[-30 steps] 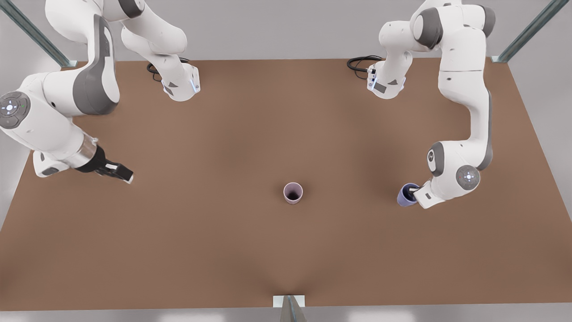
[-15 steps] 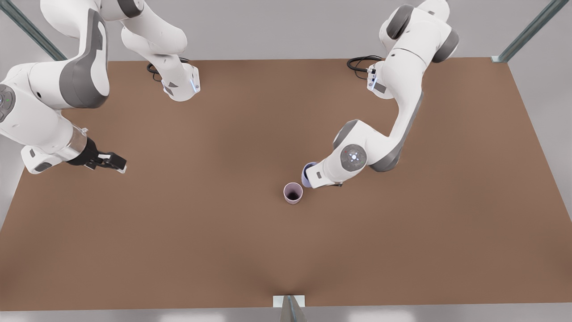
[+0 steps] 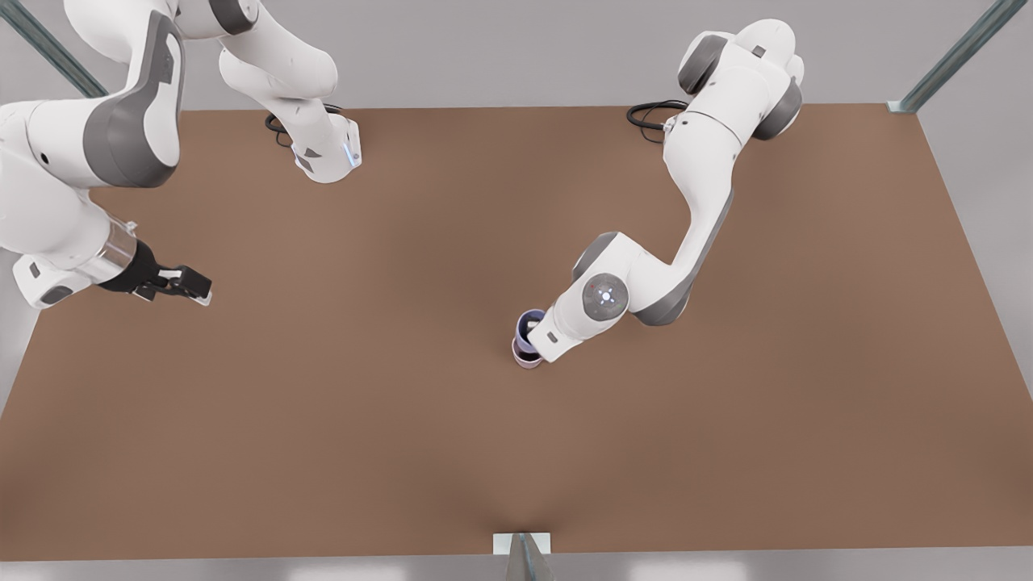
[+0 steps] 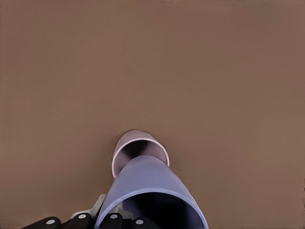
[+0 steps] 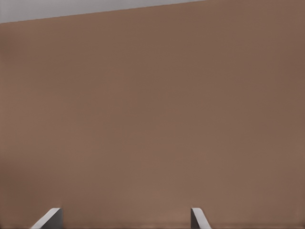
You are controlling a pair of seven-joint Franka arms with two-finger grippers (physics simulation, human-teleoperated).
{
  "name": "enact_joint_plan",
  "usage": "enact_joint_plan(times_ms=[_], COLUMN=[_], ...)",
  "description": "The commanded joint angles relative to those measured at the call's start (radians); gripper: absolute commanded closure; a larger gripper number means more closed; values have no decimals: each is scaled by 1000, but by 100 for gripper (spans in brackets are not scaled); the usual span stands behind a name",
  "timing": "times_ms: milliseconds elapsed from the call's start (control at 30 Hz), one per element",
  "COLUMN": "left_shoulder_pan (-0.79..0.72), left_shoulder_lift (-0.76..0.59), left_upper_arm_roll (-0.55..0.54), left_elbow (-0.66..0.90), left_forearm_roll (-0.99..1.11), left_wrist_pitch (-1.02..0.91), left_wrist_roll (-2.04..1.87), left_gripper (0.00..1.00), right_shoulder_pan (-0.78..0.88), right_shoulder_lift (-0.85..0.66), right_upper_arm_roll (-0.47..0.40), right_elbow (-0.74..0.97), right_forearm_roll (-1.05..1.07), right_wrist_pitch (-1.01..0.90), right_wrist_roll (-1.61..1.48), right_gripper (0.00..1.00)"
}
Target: Stack the cups, with the pink cup at the bottom and the purple cup at the top
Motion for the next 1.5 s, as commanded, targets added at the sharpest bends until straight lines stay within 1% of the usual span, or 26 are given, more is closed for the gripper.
enact_joint_plan(times_ms=[0, 67, 467, 500, 533, 567, 600, 700, 833, 867, 900, 933, 967, 1000, 1067, 1100, 1167, 1233, 1267, 1367, 1400, 1467], left_shoulder_pan=[0, -5, -11, -11, -11, -11, -11, -11, -9, -11, -9, -9, -9, -9, -9, -8, 1, 77, 135, 135, 136, 209], left_shoulder_lift=[4, 5, 34, 34, 36, 36, 36, 36, 36, 36, 36, 34, 34, 33, 24, 13, -19, -87, -131, -268, -317, -452], left_upper_arm_roll=[1, 1, 4, 4, 4, 4, 4, 5, 5, 7, 7, 8, 8, 10, 10, 11, 15, 22, 53, 251, 271, 258], left_elbow=[0, 1, -11, -11, -11, -11, -9, -11, -9, -8, -6, -5, -2, 0, 1, 1, 20, 31, 31, 29, 29, -40], left_forearm_roll=[-6, -6, 17, 27, 28, 31, 31, 31, 30, 28, 28, 28, 30, 30, 37, 39, 34, 40, 45, 43, 46, 94], left_wrist_pitch=[27, 30, 42, 42, 42, 42, 42, 42, 42, 42, 42, 42, 42, 41, 36, 30, -40, -177, -251, -396, -442, -444], left_wrist_roll=[-310, -316, -299, -299, -298, -293, -293, -293, -293, -293, -293, -293, -295, -295, -296, -293, -285, -76, 116, 457, 489, 705], left_gripper=[79, 79, 78, 74, 67, 55, 52, 52, 52, 50, 42, 28, 11, 5, 5, 5, 5, 5, 0, 0, 0, 0], right_shoulder_pan=[-2, -33, -28, -32, -34, -36, -36, -74, -74, -74, -74, -68, -66, -71, -69, -69, -71, -69, -72, -72, -72, -72], right_shoulder_lift=[0, 0, 0, -5, -6, -9, -12, 6, 9, 9, 9, 9, 14, 15, 17, 17, 17, 17, 17, 18, 18, 18], right_upper_arm_roll=[0, 0, 1, 0, -3, -8, 0, -8, -8, -8, -6, -6, -6, -6, -6, -6, -6, -6, -6, -6, -6, -6], right_elbow=[-2, -2, -1, 6, 9, 12, 44, 41, 38, 38, 38, 38, 38, 38, 38, 38, 38, 38, 38, 38, 38, 38], right_forearm_roll=[-1, 10, 10, 15, 16, 18, 4, 13, -1, -1, -1, -2, -1, -1, -1, -1, -1, -1, -1, 1, 1, 1], right_wrist_pitch=[-13, -12, -26, -26, -24, -24, -26, -21, -21, -19, -19, -18, -13, -15, -15, -13, -13, -15, -13, -13, -15, -13], right_wrist_roll=[-58, -67, -53, -53, -53, -53, -55, -55, -64, -64, -64, -64, -64, -66, -64, -66, -66, -64, -64, -62, -62, -62], right_gripper=[0, 0, 0, 0, 0, 0, 0, 0, 0, 0, 0, 0, 0, 0, 0, 0, 0, 0, 0, 0, 0, 0])
